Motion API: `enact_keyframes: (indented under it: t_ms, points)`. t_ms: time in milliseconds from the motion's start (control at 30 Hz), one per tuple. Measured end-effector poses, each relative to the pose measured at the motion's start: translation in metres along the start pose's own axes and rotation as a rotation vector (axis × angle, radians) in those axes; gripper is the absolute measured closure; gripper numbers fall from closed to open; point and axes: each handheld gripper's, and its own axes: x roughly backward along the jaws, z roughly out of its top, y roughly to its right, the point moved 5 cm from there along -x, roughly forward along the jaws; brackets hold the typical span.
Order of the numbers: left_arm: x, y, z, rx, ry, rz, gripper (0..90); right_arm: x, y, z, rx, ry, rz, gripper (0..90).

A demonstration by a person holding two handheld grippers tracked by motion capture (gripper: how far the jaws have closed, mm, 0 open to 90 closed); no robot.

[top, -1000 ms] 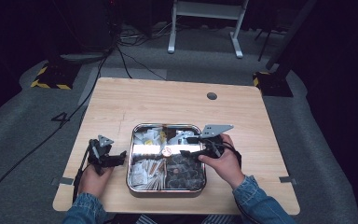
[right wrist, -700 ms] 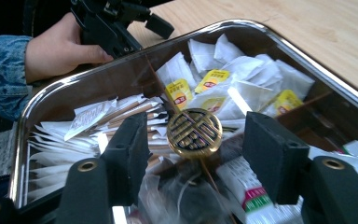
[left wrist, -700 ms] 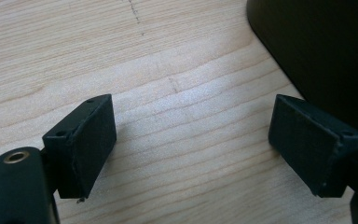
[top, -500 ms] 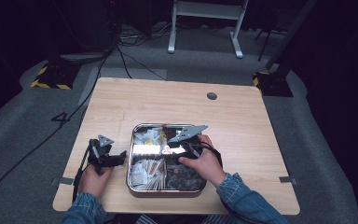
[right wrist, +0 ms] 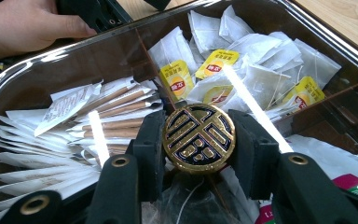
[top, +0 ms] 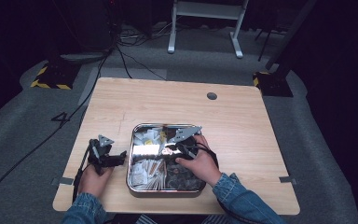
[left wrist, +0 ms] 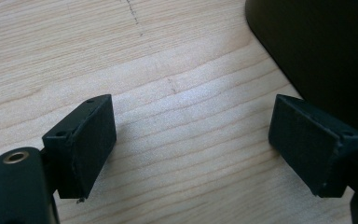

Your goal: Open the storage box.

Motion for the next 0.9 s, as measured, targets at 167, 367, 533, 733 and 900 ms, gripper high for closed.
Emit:
enact_keyframes:
  t_ms: [167,367,533,733,900]
  points:
    - [0.000,0.000,0.000,0.000,0.000,0.000,15.2,0.000,-0.001,0.000,-0.020,0.006,-0.006,58.7]
    - [0.000,0.000,0.000,0.002,0.001,0.000,15.3,0.001,-0.001,0.000,-0.032,0.016,-0.019,58.9]
    - [0.000,0.000,0.000,-0.001,0.000,-0.003,15.2,0.002,-0.002,0.002,-0.032,0.012,-0.024,58.9]
    - [0.000,0.000,0.000,-0.002,0.000,-0.005,15.2,0.012,-0.001,0.009,-0.036,0.038,-0.022,58.9]
    - [0.000,0.000,0.000,-0.002,0.000,-0.005,15.2,0.023,0.000,0.016,-0.030,0.064,-0.032,58.9]
